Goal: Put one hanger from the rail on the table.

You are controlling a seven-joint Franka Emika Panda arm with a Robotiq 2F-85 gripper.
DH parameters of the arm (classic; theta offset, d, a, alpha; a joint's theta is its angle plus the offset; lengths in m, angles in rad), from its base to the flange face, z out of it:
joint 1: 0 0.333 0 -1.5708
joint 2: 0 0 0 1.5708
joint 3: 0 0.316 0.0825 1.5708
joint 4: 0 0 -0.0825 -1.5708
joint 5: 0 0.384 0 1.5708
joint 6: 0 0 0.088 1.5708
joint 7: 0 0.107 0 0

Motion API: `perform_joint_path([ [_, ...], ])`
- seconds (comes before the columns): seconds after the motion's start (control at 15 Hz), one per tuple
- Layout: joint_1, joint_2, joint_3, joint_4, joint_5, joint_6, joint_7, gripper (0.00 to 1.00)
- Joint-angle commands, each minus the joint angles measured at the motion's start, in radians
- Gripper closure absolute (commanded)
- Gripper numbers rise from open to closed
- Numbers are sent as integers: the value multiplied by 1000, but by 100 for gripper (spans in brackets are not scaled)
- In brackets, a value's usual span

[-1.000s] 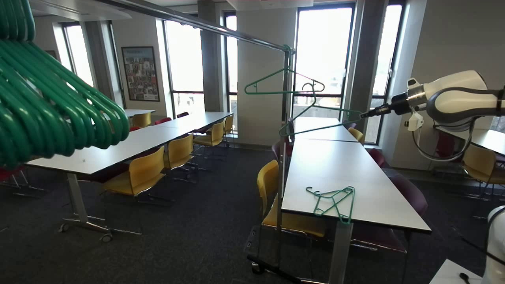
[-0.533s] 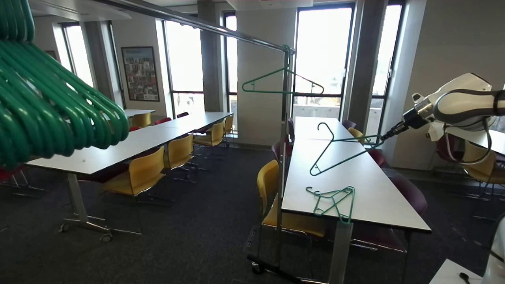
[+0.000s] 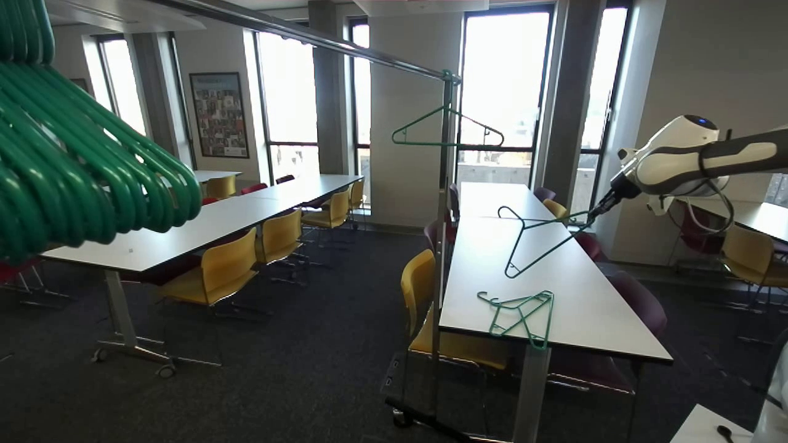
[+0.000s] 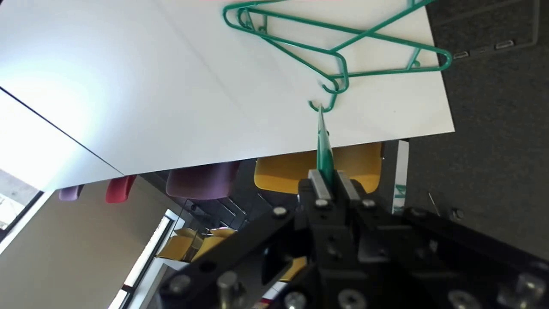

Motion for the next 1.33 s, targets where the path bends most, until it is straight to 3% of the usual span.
perform_joint_path([
  [0.0, -45, 232, 66, 138, 3, 81, -64, 98],
  [0.33, -183, 422, 210, 223, -91, 157, -86, 98],
  [0.67, -299, 513, 294, 259, -376, 210, -48, 98],
  [1.0, -283, 566, 229, 272, -726, 302, 12, 98],
  [1.27, -268, 613, 181, 323, -1050, 489, 235, 98],
])
